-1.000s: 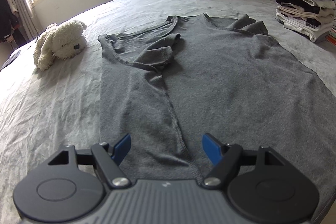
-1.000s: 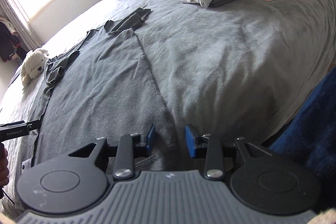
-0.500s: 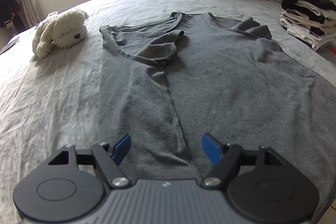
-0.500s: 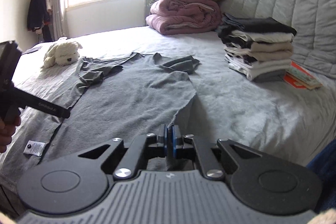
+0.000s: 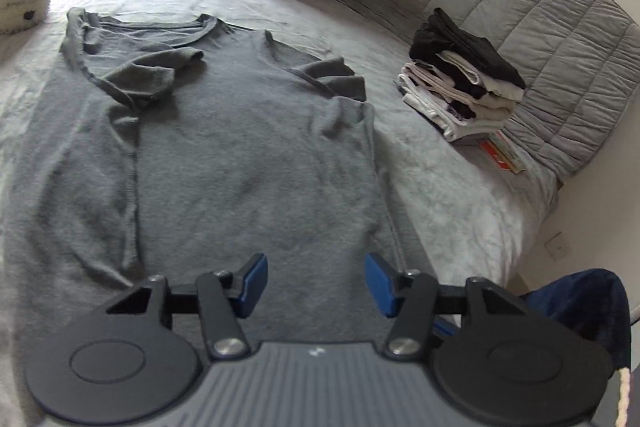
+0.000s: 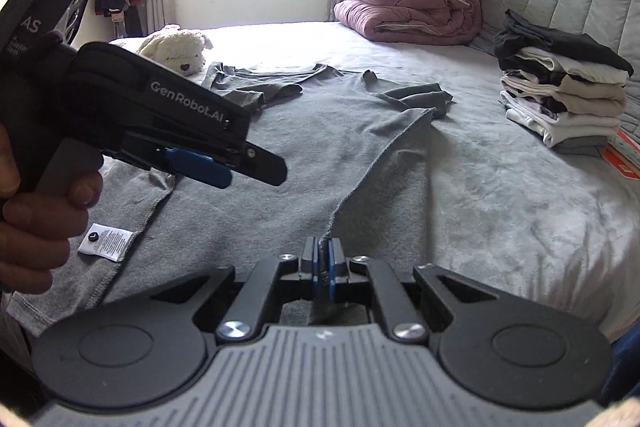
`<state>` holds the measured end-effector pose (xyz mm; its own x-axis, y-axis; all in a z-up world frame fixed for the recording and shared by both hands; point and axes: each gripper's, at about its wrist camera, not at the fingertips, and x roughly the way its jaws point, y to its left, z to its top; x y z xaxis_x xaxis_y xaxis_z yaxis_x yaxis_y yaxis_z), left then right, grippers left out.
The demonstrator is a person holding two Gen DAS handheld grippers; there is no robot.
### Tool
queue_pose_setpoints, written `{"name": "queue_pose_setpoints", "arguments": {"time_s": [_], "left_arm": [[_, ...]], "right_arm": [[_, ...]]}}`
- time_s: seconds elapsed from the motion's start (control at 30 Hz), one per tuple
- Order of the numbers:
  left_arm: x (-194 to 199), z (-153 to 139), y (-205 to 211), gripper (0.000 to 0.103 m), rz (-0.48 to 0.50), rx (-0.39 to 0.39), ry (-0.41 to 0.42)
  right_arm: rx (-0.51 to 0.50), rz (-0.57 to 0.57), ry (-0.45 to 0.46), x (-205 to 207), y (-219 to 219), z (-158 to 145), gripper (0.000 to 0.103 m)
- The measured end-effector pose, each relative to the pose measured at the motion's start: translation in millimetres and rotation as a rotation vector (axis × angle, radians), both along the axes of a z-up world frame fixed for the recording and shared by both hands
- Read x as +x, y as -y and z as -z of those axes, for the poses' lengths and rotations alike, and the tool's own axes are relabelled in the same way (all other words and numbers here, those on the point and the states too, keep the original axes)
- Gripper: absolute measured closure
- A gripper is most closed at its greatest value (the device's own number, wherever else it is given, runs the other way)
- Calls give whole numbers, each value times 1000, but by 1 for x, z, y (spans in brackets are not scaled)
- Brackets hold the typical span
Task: Fold clothes
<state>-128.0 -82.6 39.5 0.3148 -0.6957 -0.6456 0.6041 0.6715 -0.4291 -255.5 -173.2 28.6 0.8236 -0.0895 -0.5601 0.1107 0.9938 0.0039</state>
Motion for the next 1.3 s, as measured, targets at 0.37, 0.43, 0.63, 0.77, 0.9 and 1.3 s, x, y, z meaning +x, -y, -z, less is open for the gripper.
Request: {"name": "queue_pose_setpoints", "arguments": {"time_s": [0.37, 0.43, 0.63, 0.77, 0.9, 1.3], "left_arm": [[2, 17, 35, 54, 44, 16, -45], [2, 20, 41, 57, 52, 20, -53], [-5, 20, 50, 65, 104, 39, -32], [-8, 23, 55, 71, 133, 72, 1], [-4, 26, 53, 78, 129, 74, -10], [-8, 28, 52, 93, 177, 44, -39]], "right_arm": [[6, -189, -104, -11, 9, -1, 66], [55, -175, -107, -13, 28, -13, 66], [272, 119, -92, 20, 124, -47, 59], [370, 247, -105, 75, 182, -60, 59], [436, 240, -159, 146, 213, -55, 58], [615, 219, -327, 253, 243, -29, 57]]}}
